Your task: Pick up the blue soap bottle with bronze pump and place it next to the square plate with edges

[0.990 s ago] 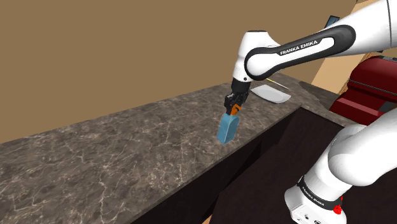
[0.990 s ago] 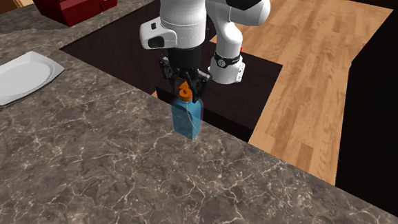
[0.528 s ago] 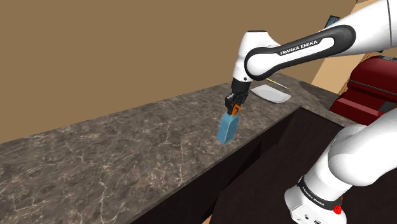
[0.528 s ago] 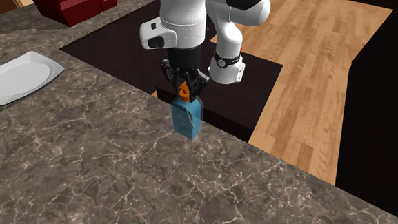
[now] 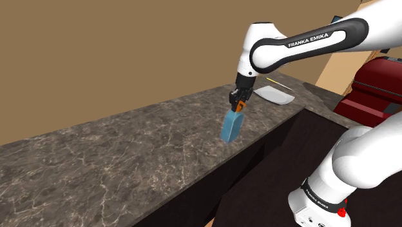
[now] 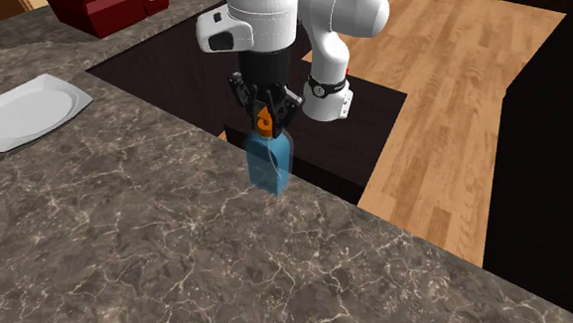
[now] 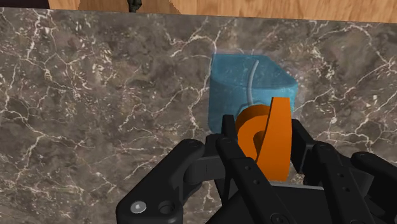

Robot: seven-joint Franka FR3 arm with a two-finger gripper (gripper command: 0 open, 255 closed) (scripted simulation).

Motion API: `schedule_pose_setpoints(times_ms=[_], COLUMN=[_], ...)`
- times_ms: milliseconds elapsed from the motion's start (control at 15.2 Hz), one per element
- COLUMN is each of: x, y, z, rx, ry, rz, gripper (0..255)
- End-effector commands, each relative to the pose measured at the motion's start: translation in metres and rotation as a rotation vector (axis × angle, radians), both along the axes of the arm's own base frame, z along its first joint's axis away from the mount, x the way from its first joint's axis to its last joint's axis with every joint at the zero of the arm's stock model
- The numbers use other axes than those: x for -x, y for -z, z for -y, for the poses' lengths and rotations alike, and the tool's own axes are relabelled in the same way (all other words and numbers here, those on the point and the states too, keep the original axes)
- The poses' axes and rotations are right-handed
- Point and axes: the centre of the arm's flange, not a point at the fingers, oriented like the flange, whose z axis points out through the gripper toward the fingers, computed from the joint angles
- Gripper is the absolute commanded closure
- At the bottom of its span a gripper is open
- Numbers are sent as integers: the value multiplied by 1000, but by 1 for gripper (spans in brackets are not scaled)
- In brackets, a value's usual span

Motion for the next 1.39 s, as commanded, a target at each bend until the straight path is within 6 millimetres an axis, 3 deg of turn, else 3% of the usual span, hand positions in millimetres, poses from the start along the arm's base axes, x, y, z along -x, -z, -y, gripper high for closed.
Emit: schedule_pose_setpoints(times_ms=[0, 1320], x=[0, 0], y=[-11, -116], z=[0, 0], rx=[0, 0], ry=[0, 0], rz=[0, 0], gripper=[255, 255])
